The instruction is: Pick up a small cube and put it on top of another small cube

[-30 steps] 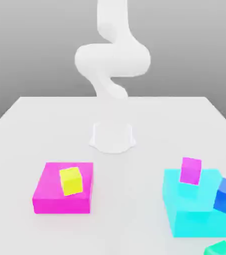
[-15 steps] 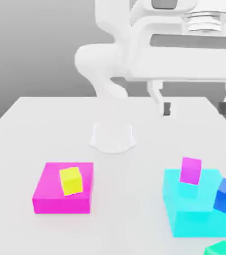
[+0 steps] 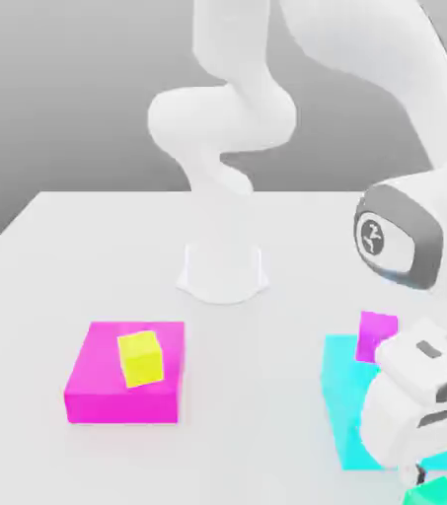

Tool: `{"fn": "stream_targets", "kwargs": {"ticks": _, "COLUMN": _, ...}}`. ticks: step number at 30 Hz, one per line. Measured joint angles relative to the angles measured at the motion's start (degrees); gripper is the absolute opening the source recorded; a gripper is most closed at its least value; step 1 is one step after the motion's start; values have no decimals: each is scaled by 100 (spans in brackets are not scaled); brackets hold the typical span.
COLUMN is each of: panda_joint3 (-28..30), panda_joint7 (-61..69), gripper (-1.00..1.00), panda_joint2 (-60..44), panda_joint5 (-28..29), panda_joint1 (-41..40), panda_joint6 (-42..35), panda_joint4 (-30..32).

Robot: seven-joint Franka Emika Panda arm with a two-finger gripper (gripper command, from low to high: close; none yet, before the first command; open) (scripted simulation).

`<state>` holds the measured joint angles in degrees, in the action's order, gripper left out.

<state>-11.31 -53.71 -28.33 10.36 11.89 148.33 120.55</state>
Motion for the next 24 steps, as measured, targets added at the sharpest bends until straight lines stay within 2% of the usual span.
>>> {"fn": "stream_targets", "kwargs": {"ticks": 2, "panda_joint3": 107, "panda_joint7": -79, "gripper": 0, "panda_joint2": -415, "panda_joint5": 111, "panda_joint1": 95, "panda_joint6": 299, "panda_joint4": -90}}
{"fn": "stream_targets", "kwargs": {"ticks": 3, "panda_joint3": 149, "panda_joint7": -106, "gripper": -100, "panda_joint2": -561, "panda_joint5": 150, "panda_joint1": 130, "panda_joint6": 409, "panda_joint4": -122}}
{"fn": "stream_targets", "kwargs": {"ticks": 10, "panda_joint3": 151, "panda_joint7": -98, "gripper": -100, "panda_joint2": -566, "panda_joint5": 140, "panda_joint1": 134, "panda_joint6": 413, "panda_joint4": -123}}
{"fn": "stream_targets", "kwargs": {"ticks": 14, "panda_joint3": -12, "panda_joint7": 83, "gripper": -100, "panda_joint2": 79, "panda_joint5": -37, "panda_joint1": 26, "panda_joint6": -73, "panda_joint4": 24}}
{"fn": "stream_targets", "kwargs": {"ticks": 20, "panda_joint3": -43, "panda_joint7": 803, "gripper": -100, "panda_joint2": 619, "panda_joint5": 495, "panda_joint1": 93, "panda_joint6": -214, "panda_joint4": 250}}
{"fn": "stream_targets", "kwargs": {"ticks": 24, "panda_joint3": -271, "panda_joint7": 1714, "gripper": -100, "panda_joint2": 1366, "panda_joint5": 395, "panda_joint1": -29, "panda_joint6": -410, "panda_joint4": 714}}
